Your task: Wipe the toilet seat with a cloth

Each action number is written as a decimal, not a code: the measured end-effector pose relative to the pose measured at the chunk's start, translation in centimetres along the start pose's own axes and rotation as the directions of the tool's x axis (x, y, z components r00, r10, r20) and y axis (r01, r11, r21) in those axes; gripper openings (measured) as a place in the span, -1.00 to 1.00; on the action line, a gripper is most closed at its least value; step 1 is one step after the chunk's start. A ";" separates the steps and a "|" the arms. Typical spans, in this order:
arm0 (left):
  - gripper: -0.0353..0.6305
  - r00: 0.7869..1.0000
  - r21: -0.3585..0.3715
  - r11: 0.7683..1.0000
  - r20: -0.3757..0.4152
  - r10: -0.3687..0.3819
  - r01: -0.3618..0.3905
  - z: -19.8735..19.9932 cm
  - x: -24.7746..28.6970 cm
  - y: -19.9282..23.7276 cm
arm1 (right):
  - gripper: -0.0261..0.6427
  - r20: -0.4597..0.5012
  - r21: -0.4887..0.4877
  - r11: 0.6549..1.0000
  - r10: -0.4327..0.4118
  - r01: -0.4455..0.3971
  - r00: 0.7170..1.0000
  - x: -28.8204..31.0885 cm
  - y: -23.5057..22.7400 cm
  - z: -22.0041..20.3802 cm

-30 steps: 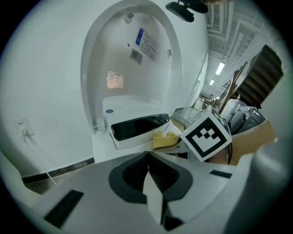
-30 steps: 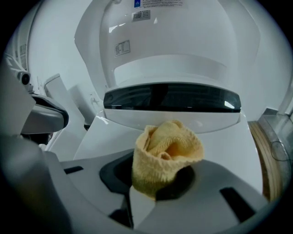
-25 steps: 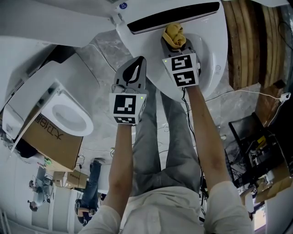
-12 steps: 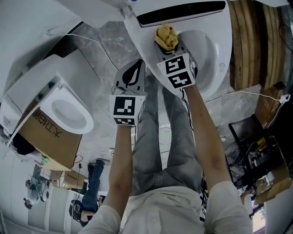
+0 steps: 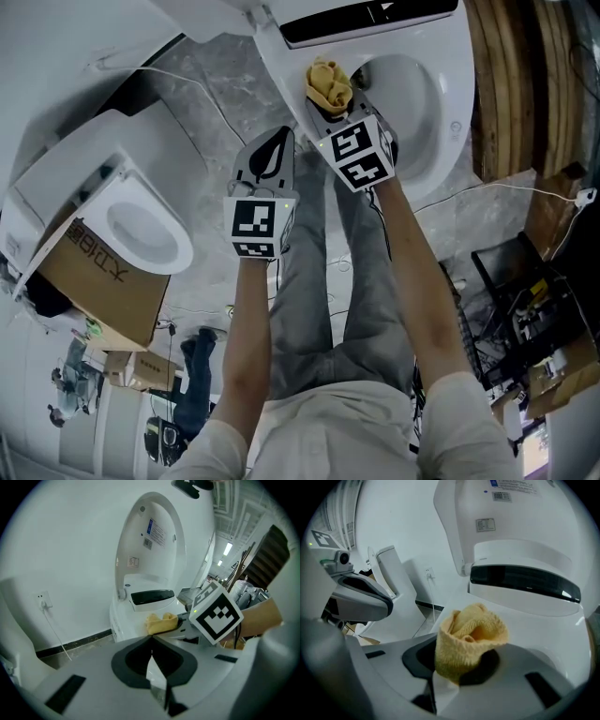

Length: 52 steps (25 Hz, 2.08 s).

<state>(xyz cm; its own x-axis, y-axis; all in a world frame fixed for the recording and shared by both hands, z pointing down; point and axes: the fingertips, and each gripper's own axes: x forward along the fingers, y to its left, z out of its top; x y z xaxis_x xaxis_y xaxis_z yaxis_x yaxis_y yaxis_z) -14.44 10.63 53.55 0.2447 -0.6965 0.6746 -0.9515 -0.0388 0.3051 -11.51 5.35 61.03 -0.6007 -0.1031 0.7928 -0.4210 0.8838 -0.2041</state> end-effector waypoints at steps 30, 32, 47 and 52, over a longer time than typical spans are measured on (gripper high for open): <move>-0.85 0.998 0.078 0.997 -0.064 -0.021 0.026 -0.5 -3.5 -3.4 | -0.66 -0.052 0.110 0.988 0.120 -0.113 0.991 -8.3 9.1 -8.7; -0.85 0.998 0.087 0.996 -0.062 -0.031 0.036 0.3 -4.0 -4.1 | -0.66 -0.035 0.129 0.987 0.100 -0.095 0.994 -10.4 9.0 -8.5; -0.85 0.987 0.238 0.960 0.023 -0.160 0.150 12.1 -9.3 -14.7 | -0.66 0.216 0.203 0.971 -0.171 0.127 0.961 -30.3 1.5 1.1; -0.85 0.980 0.286 0.947 0.086 -0.179 0.147 16.9 -12.0 -18.3 | -0.66 0.348 0.193 0.962 -0.249 0.191 0.904 -37.7 0.1 5.6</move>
<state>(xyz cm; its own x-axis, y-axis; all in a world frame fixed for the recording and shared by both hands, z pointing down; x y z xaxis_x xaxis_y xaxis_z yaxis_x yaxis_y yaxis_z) -3.14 7.62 28.55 0.3938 -0.7373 0.5490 -0.9181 -0.3444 0.1960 7.29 6.73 27.95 -0.6745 -0.4719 0.5678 -0.6511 0.7428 -0.1562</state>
